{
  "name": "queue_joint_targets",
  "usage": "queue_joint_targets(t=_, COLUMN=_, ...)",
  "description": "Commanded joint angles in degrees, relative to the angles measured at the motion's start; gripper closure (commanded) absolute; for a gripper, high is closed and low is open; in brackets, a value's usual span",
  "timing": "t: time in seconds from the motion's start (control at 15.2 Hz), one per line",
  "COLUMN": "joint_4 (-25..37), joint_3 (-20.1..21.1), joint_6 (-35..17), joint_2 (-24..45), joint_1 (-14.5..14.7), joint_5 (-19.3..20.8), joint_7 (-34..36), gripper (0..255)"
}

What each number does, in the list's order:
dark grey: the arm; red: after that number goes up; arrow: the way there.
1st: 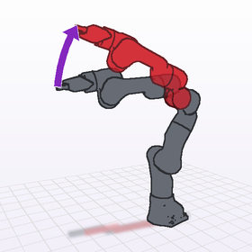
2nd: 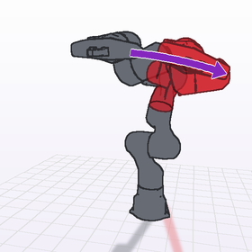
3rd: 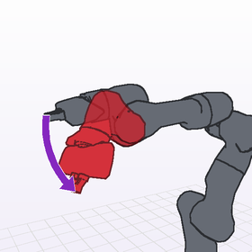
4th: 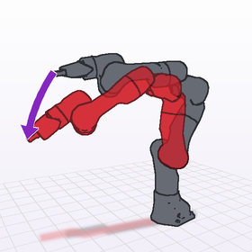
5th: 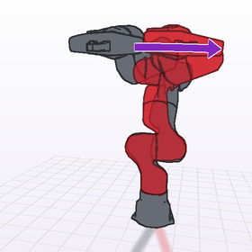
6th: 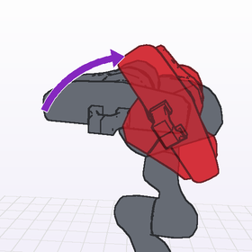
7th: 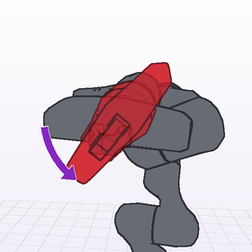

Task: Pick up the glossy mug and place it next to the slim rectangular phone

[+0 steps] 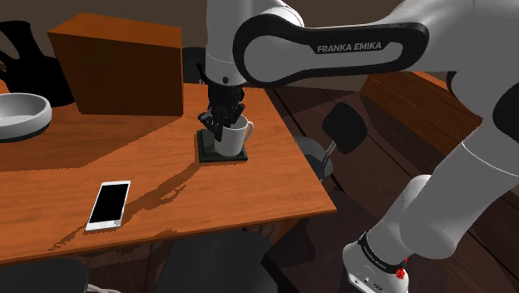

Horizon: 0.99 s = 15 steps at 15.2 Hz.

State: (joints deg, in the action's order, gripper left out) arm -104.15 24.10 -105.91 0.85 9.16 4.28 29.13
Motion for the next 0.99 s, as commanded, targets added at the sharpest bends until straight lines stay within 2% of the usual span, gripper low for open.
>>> queue_joint_targets(t=0.0, joint_4=4.49, joint_3=1.51, joint_6=1.17, joint_2=3.90, joint_1=1.64, joint_5=1.77, joint_7=3.54, gripper=255)
queue_joint_targets(t=0.59, joint_4=27.48, joint_3=4.10, joint_6=9.03, joint_2=21.91, joint_1=11.69, joint_5=10.26, joint_7=14.62, gripper=255)
queue_joint_targets(t=0.92, joint_4=23.25, joint_3=3.93, joint_6=5.08, joint_2=21.66, joint_1=11.18, joint_5=10.25, joint_7=14.99, gripper=255)
